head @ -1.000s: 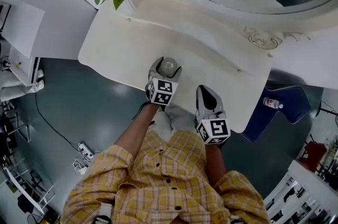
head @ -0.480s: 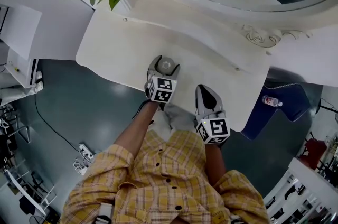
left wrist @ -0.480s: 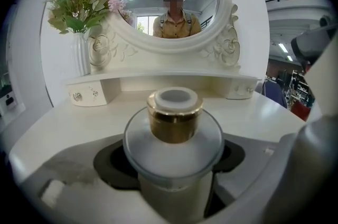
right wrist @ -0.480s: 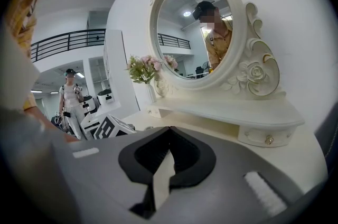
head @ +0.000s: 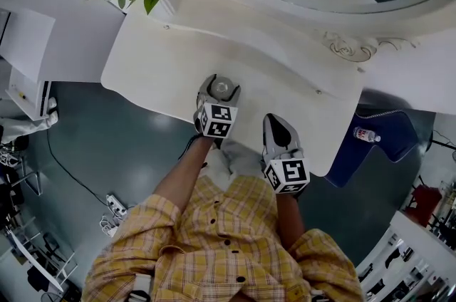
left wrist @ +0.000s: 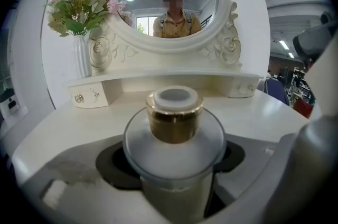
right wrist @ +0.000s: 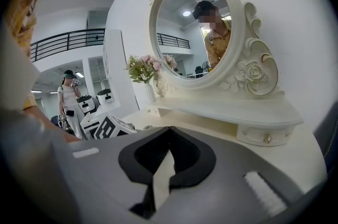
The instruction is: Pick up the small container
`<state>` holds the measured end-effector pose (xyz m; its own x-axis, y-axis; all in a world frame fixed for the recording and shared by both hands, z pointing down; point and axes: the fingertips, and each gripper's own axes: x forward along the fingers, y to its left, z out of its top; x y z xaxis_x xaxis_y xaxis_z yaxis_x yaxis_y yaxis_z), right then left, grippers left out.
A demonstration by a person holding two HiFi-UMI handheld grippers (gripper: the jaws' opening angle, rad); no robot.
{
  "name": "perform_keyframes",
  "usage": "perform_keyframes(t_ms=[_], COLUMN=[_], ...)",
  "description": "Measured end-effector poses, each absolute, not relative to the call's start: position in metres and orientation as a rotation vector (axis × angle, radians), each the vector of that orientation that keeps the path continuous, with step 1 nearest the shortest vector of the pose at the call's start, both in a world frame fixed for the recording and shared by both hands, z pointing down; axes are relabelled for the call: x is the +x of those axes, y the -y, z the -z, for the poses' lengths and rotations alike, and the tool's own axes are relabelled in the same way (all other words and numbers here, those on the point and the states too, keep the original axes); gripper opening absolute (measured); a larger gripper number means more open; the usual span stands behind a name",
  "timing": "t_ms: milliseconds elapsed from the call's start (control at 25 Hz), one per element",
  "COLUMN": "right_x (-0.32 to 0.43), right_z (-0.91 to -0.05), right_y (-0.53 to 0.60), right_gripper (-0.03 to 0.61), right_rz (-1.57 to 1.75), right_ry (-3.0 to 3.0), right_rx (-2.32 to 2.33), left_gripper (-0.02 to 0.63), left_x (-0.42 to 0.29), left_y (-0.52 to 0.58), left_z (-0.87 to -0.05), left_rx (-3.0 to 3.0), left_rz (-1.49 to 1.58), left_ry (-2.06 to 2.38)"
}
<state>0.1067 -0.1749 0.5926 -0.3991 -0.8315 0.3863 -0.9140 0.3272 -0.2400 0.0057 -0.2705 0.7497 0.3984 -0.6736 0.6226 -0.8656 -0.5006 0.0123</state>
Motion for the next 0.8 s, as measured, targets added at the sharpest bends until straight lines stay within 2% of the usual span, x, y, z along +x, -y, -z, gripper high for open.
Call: perform_keyframes(t_ms=[800], right_x=[0.105], right_z=[-0.583], right_y=[0.170], right_gripper=[0.002], right_rz=[-0.598], right_ry=[2.403], right_rx=[1.611], left_gripper=[0.342], left_x=[0.006], left_y=[0.269], left_z=[-0.730], left_rx=[2.314], left_rz=[-0.746], left_ry=[1.294])
